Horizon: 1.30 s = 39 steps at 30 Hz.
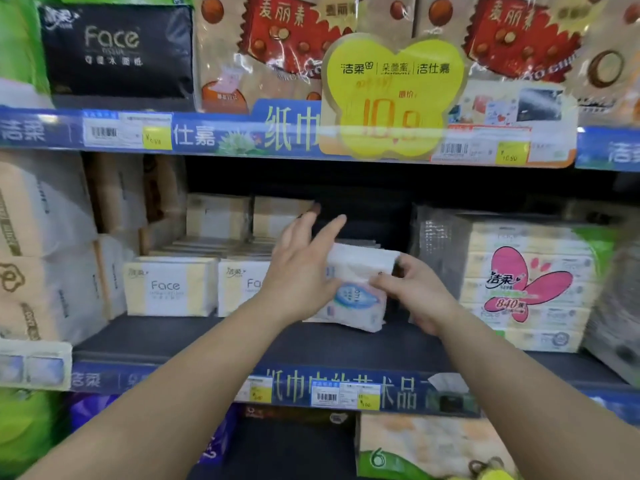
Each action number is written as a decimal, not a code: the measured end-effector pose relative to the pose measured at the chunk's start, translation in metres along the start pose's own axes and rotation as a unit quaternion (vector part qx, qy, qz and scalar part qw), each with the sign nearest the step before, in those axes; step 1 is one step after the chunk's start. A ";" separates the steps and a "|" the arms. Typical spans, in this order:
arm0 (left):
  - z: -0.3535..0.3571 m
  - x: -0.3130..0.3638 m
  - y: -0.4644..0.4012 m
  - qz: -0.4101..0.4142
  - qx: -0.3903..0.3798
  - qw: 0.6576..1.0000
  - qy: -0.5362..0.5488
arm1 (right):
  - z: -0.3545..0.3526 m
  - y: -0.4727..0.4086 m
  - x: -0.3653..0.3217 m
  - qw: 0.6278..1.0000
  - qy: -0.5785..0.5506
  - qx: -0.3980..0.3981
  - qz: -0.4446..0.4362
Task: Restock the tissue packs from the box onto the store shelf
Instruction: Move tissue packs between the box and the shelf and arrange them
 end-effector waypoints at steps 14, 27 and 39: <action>0.098 -0.076 0.055 -0.295 -0.196 0.877 0.326 | -0.004 0.011 0.066 0.979 0.153 -0.078 0.106; 0.119 -0.076 0.050 -0.270 -0.182 0.927 0.183 | 0.008 0.004 0.087 0.955 0.276 0.033 0.101; 0.120 -0.087 0.048 -0.281 -0.173 0.927 0.176 | 0.003 0.004 0.091 0.945 0.298 0.031 0.129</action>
Point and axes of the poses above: each hand's wrist, its own y-axis away from the middle knuckle, its own z-axis out of the palm, x = y × z, the point moved 8 cm from there along -y, towards the middle knuckle, and after that the axes turned 5 degrees about x, right-handed, at the moved point
